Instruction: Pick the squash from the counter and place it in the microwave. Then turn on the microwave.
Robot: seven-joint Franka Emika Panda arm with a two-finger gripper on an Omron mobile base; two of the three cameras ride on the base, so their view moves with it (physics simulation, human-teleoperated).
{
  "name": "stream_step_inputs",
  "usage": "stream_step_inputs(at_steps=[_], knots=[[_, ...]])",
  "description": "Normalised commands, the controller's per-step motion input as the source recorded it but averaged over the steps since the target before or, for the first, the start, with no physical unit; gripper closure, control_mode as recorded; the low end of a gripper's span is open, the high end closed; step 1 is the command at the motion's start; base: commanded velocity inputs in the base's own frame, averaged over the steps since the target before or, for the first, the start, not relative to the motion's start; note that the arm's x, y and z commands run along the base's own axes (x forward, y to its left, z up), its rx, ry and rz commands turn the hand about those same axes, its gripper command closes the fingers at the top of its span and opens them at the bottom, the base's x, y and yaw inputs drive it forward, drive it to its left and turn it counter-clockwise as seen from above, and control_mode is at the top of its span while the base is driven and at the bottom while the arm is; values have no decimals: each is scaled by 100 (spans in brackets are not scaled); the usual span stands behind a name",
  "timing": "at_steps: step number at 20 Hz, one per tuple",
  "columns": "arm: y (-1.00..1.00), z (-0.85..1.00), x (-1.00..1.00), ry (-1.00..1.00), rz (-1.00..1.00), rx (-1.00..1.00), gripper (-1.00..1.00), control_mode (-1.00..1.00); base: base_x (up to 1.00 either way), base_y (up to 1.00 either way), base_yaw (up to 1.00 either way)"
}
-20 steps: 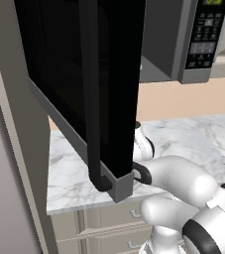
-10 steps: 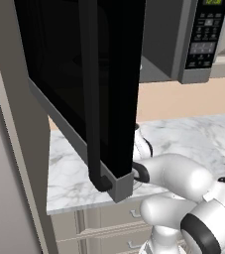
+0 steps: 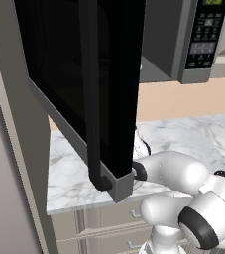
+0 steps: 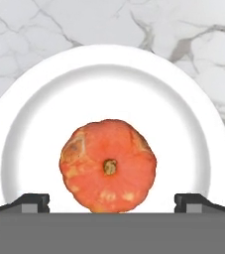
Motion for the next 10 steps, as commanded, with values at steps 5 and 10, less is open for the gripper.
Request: stream_step_inputs(at_steps=[5,10], knots=[[0,-9,4,1,-2,0,-100,-100,0,0,0],[2,-10,4,0,-2,0,-100,-100,0,0,0]])
